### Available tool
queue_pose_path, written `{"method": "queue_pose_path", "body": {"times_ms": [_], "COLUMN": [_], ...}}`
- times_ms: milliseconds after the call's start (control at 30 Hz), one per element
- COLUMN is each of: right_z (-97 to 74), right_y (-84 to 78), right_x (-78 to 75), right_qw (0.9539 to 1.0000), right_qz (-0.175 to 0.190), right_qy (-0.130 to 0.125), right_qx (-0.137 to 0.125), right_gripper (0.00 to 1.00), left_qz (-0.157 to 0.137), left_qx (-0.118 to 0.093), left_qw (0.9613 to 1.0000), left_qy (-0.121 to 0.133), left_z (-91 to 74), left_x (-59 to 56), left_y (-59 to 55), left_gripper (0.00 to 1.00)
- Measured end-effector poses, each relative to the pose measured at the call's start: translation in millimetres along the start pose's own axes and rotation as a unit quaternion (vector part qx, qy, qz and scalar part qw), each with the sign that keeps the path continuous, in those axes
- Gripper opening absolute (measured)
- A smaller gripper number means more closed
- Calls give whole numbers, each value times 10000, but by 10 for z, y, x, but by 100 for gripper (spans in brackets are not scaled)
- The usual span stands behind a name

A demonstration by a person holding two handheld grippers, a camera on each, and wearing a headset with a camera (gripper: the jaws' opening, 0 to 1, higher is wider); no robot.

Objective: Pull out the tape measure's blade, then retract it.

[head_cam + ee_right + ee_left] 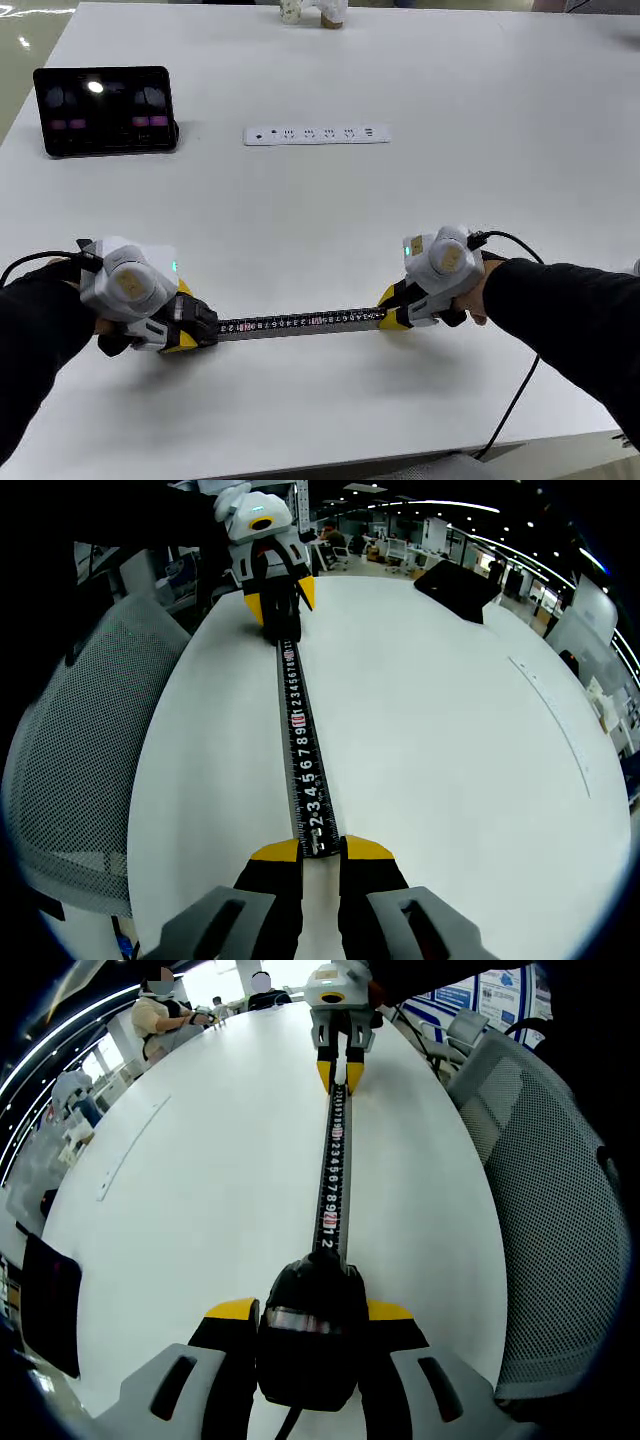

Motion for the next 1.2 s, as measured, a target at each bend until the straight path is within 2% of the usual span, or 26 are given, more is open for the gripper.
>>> {"method": "queue_pose_path", "body": {"times_ms": [500, 800, 1200], "right_z": [-15, -10, -9], "right_y": [-37, -26, -27], "right_x": [-18, -14, 0], "right_qw": [10000, 9999, 9998], "right_qz": [54, 132, 106], "right_qy": [-12, 13, 28], "right_qx": [6, 86, 152], "right_gripper": [10, 11, 12], "left_qz": [-1, -95, -25], "left_qx": [-3, -115, -42], "left_qw": [10000, 9999, 10000], "left_qy": [5, 11, -15], "left_z": [0, -2, 2], "left_x": [-4, 4, 5], "left_y": [-4, 3, -4], "left_gripper": [33, 33, 33]}}
Point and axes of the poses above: the centre of the closed fingertips' face, and the gripper's own axes: z roughly forward along the fingers, x roughly to its left, y roughly out of its top, the point moved 1 cm from there along -z, roughly backward along the fingers, and after that the axes turned 9 degrees about z, right-handed, at the moved point
